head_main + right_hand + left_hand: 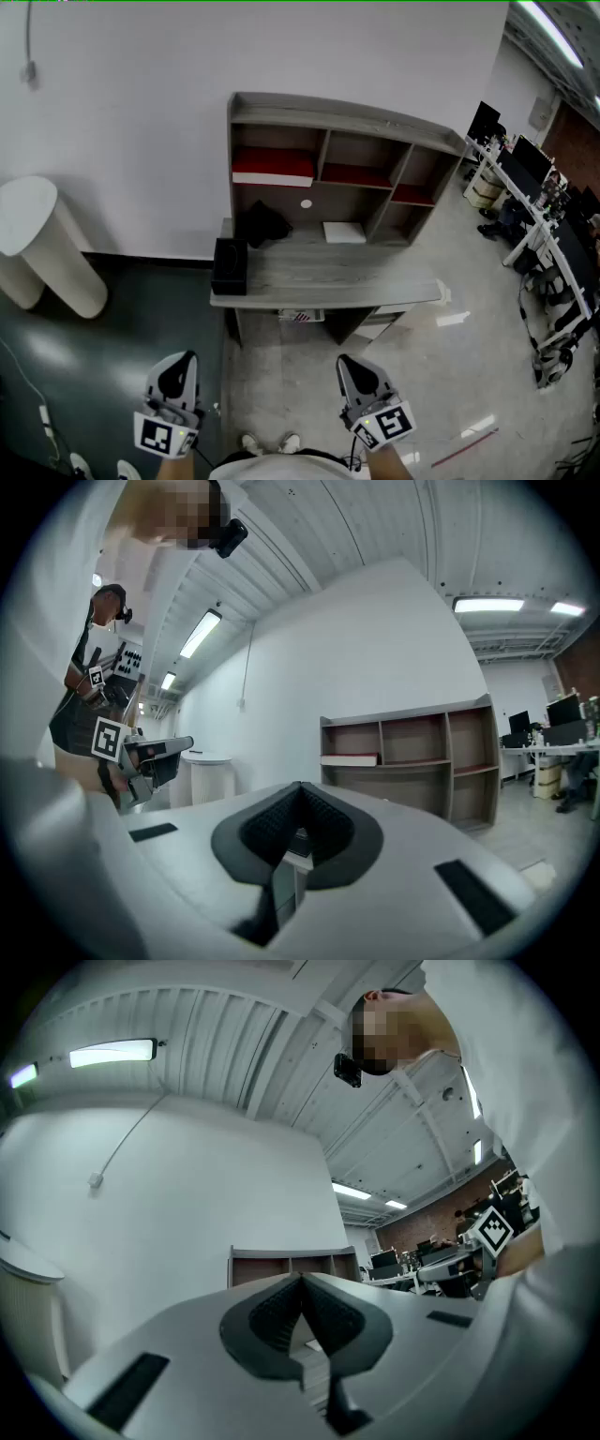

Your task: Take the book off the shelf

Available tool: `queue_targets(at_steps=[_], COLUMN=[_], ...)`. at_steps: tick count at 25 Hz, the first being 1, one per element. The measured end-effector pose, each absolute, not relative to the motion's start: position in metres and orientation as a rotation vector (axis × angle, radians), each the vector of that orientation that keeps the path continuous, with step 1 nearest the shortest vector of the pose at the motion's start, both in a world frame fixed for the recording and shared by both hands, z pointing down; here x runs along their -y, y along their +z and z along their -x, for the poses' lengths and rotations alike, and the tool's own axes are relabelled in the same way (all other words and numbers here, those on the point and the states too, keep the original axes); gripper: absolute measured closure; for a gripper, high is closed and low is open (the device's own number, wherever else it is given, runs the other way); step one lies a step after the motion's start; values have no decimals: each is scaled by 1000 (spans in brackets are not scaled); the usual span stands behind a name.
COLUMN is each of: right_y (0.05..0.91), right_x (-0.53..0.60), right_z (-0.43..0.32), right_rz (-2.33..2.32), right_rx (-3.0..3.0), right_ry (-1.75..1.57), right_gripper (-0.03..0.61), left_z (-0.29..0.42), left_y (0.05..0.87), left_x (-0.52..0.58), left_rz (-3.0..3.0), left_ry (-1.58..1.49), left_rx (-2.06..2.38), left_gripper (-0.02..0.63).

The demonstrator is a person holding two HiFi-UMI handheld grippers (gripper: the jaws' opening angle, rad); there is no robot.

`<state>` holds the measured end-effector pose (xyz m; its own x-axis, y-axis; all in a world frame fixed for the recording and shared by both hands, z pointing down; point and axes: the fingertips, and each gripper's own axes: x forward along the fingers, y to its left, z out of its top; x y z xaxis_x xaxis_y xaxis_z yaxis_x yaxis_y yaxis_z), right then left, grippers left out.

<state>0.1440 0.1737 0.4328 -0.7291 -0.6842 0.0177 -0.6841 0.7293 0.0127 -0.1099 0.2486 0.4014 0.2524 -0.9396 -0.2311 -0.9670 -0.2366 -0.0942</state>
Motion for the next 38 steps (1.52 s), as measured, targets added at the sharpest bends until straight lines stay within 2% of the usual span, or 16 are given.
queue_targets(at_steps=[11, 20, 28, 38], right_y=[463, 475, 489, 441], right_x=[-171, -142, -83, 26], right_z=[-180, -169, -140, -54], right_rz=[-1105, -1043, -1091, -1122], right_rx=[2961, 2971, 2860, 2831], right_ry=[107, 158, 188, 38], right_gripper=[557, 555, 555, 555], left_z=[72, 83, 107, 161], left_y=[407, 418, 443, 431], left_x=[-262, -243, -142, -6], left_rz=[2281, 2277, 2401, 2528], left_ry=[103, 85, 177, 327], left_rx=[-1831, -1877, -1824, -1673], left_gripper=[595, 595, 595, 595])
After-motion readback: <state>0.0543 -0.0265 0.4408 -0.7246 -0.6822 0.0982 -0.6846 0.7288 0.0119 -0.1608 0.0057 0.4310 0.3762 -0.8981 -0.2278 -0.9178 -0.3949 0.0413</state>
